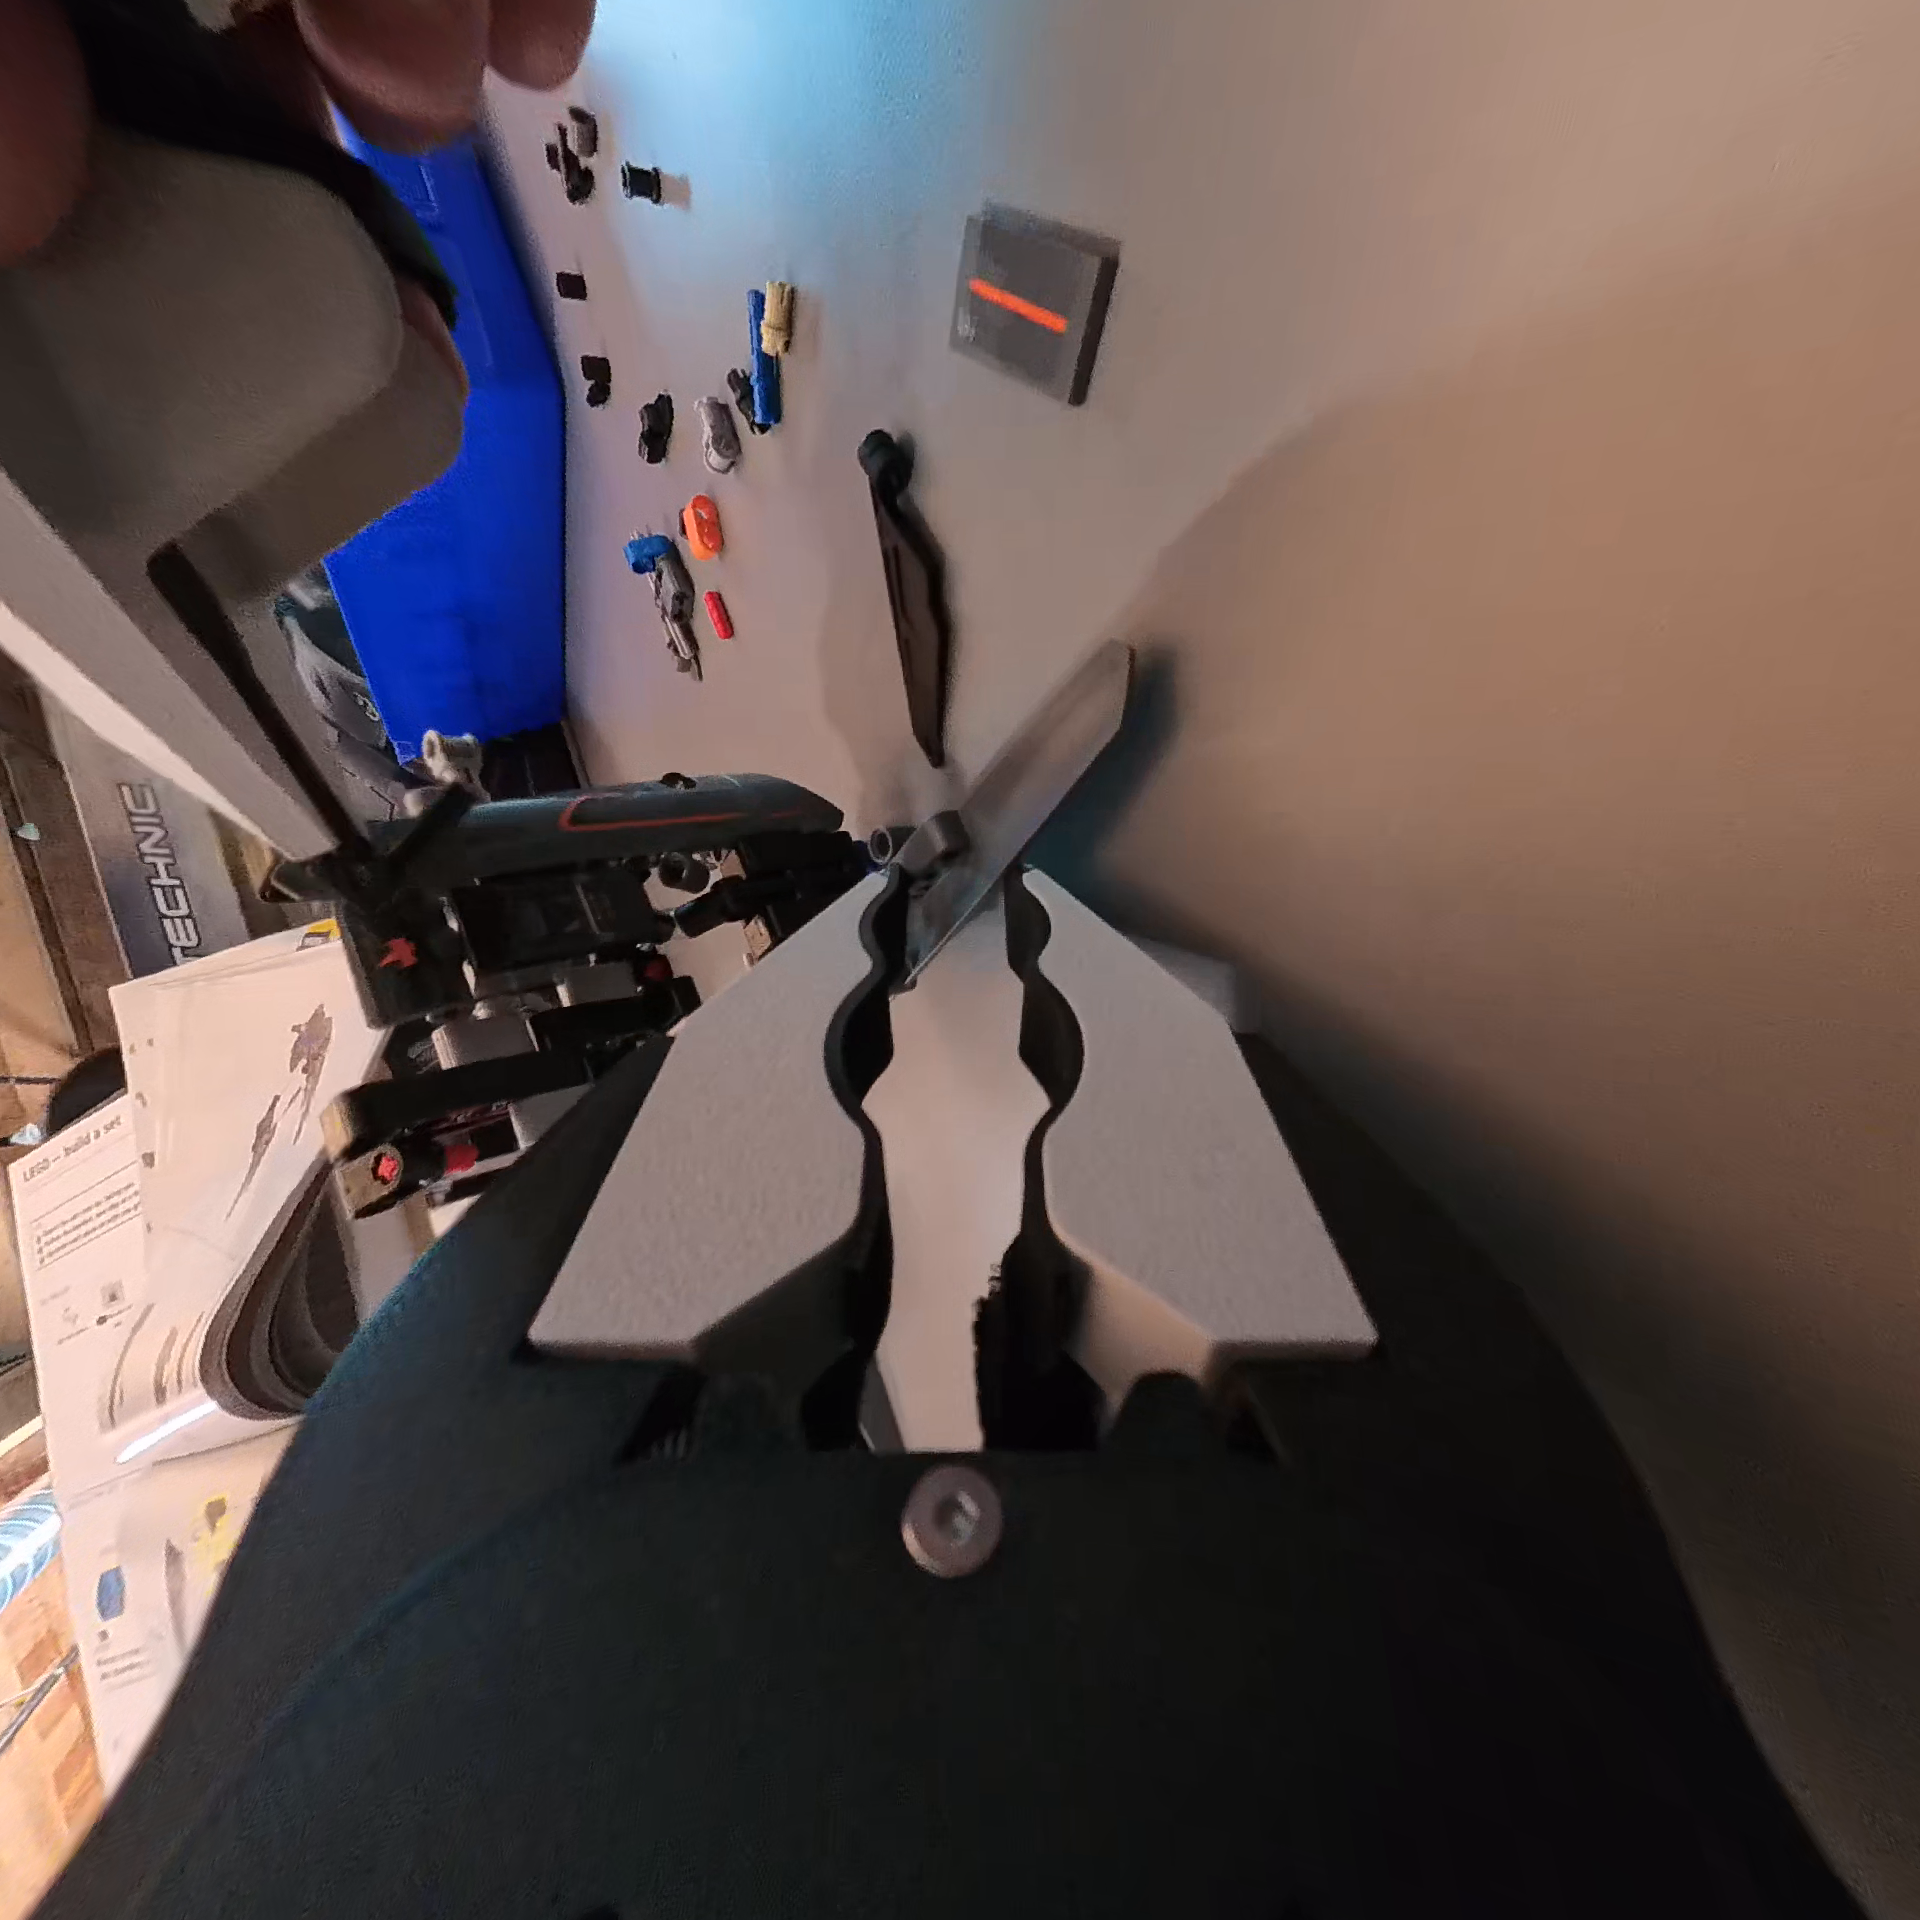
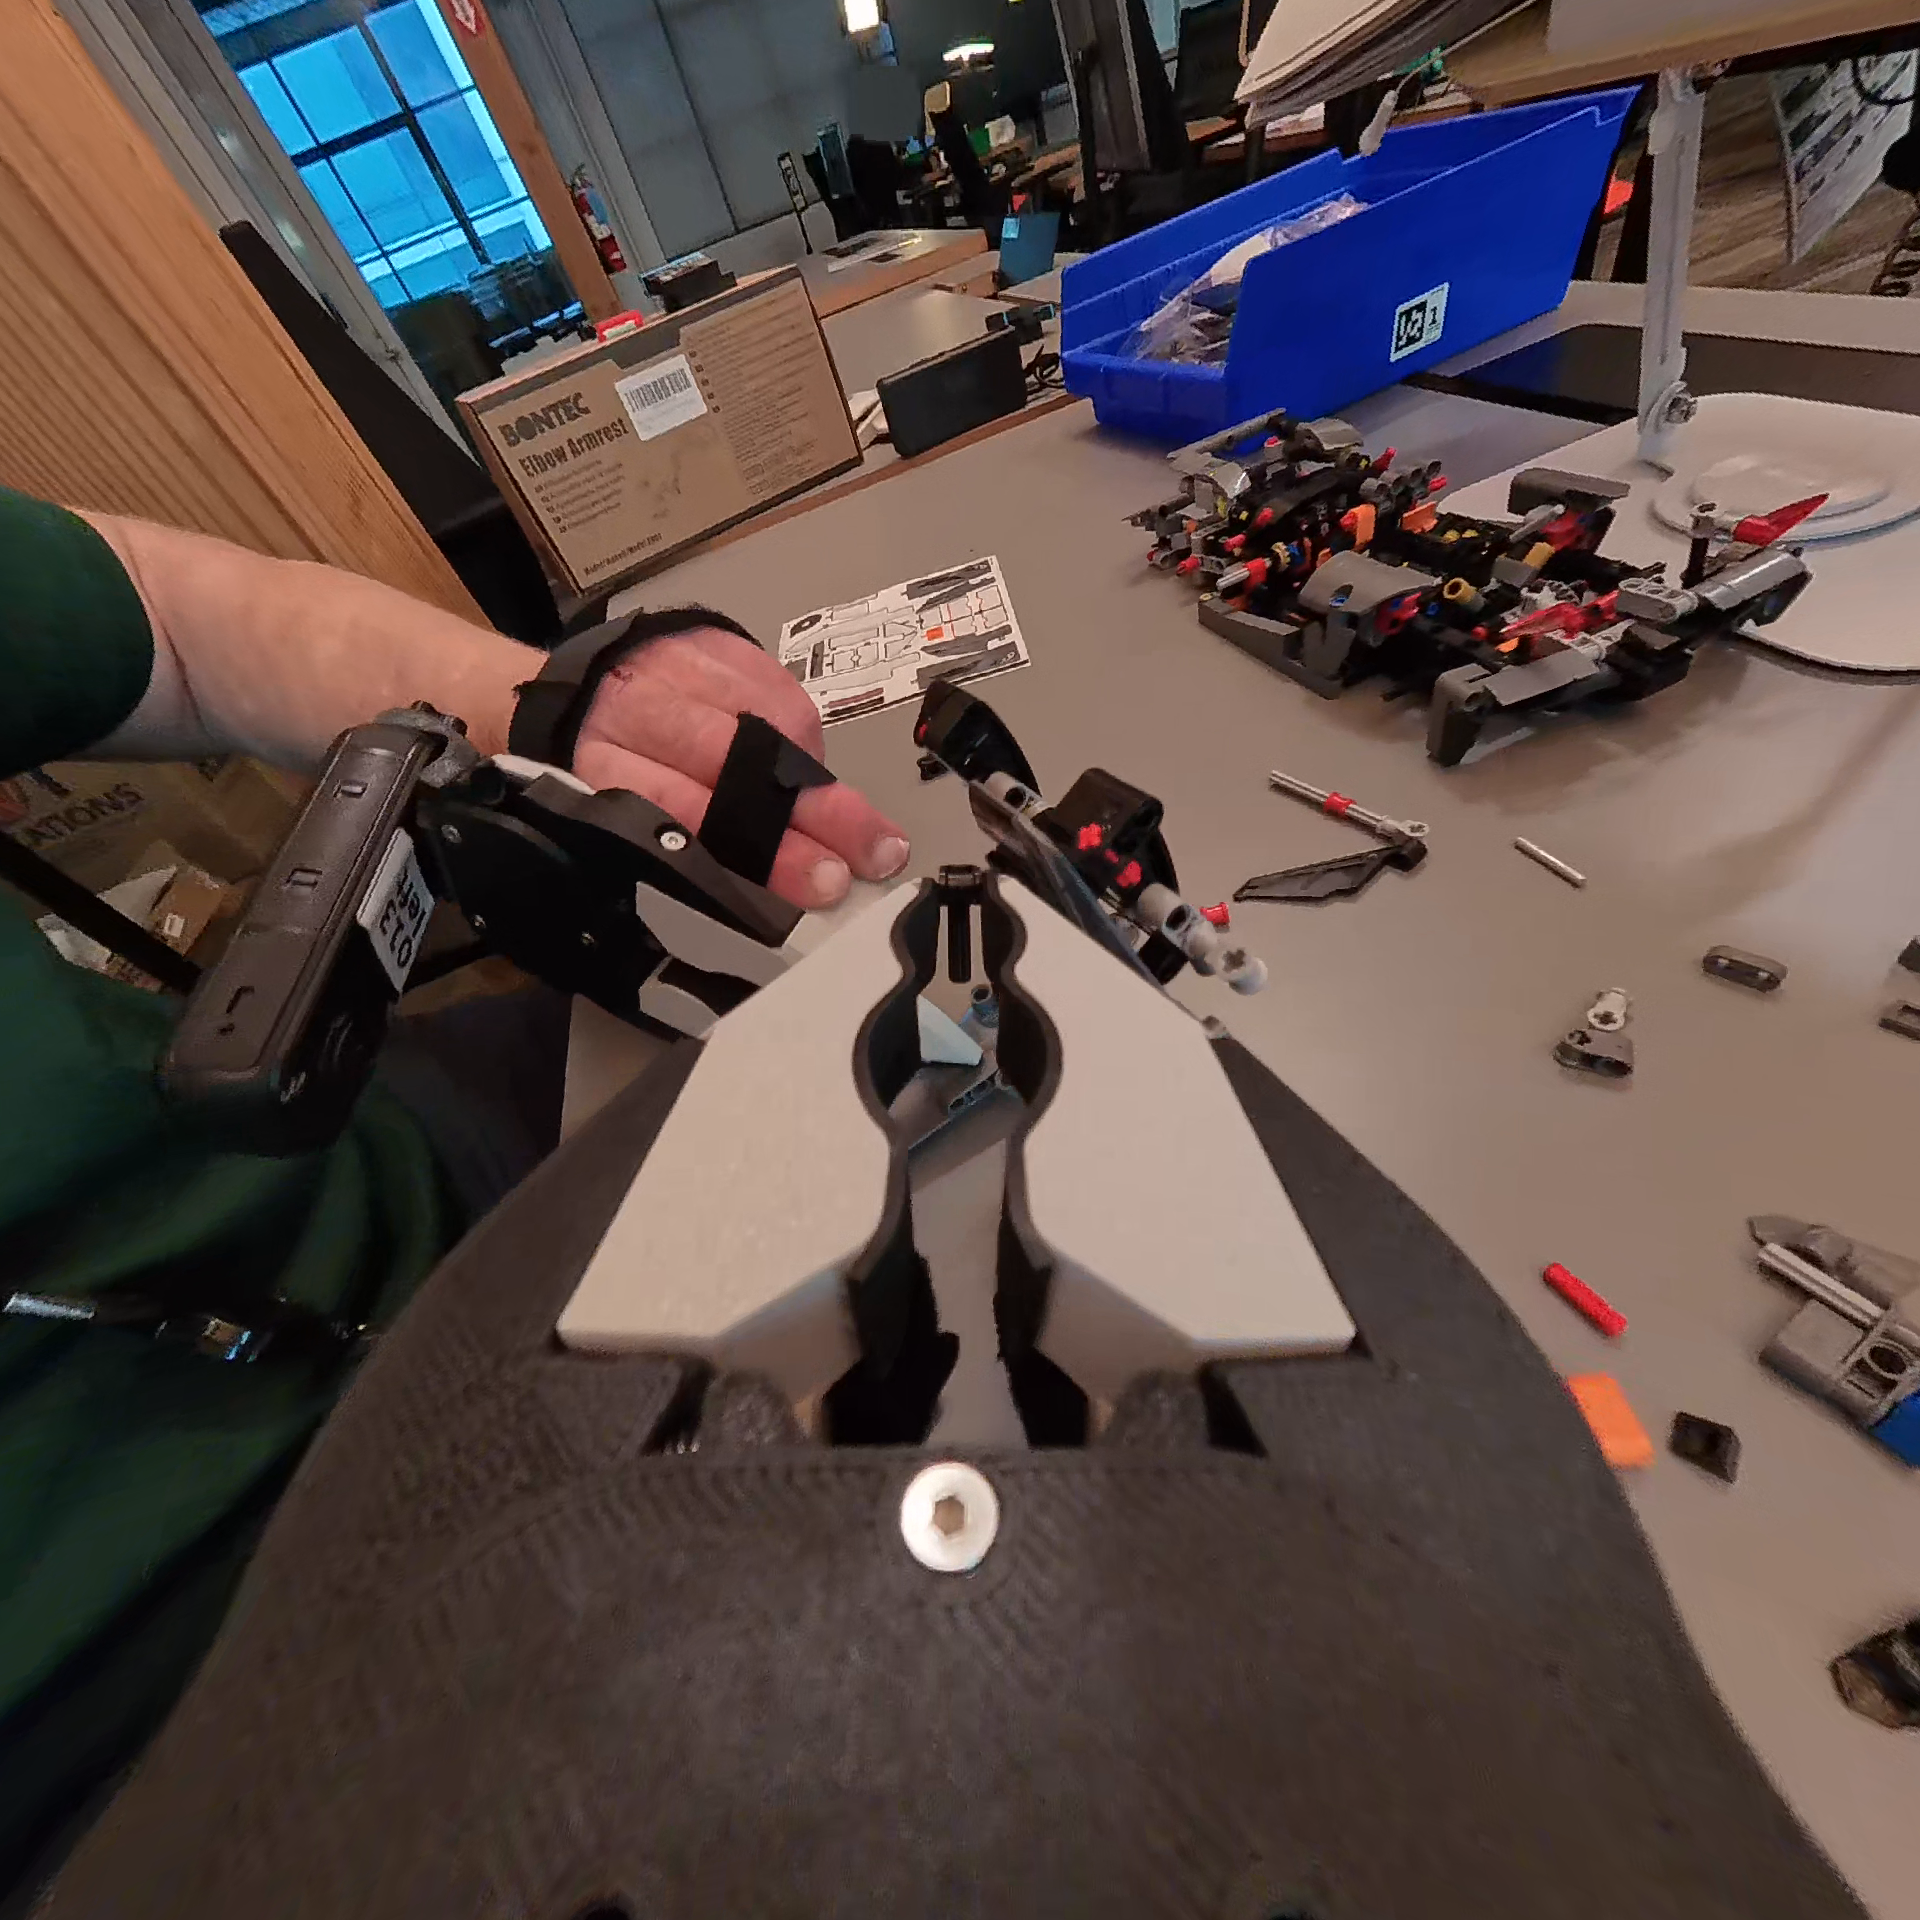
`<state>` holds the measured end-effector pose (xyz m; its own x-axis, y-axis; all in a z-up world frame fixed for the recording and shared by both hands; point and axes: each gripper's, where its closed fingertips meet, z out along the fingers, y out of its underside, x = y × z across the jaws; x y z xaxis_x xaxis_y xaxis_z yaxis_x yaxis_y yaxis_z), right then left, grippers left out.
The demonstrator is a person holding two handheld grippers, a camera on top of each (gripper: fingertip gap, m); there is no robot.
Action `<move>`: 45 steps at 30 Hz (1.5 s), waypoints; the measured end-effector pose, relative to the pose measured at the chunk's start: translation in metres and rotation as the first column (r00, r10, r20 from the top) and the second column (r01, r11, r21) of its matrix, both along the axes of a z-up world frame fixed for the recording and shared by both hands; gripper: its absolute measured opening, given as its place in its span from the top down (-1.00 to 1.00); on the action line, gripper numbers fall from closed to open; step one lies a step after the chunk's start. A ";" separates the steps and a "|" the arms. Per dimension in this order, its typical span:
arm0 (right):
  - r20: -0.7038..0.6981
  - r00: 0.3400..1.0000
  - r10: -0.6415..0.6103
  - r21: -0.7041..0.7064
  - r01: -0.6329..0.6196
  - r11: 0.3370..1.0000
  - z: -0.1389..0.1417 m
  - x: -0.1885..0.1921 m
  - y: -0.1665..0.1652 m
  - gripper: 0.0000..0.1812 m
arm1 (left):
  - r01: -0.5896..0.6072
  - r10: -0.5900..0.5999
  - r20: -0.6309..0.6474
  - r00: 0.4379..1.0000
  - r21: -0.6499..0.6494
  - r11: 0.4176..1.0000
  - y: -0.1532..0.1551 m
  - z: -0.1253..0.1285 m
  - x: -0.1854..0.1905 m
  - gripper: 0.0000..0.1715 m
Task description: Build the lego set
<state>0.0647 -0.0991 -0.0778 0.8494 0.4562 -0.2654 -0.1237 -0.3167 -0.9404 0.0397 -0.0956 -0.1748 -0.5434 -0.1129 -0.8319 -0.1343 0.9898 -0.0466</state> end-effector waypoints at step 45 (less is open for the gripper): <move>0.176 0.968 0.178 0.103 -0.198 0.975 0.015 -0.052 -0.031 0.94 | -0.100 0.117 -0.040 0.992 -0.818 0.566 -0.039 0.094 -0.015 0.92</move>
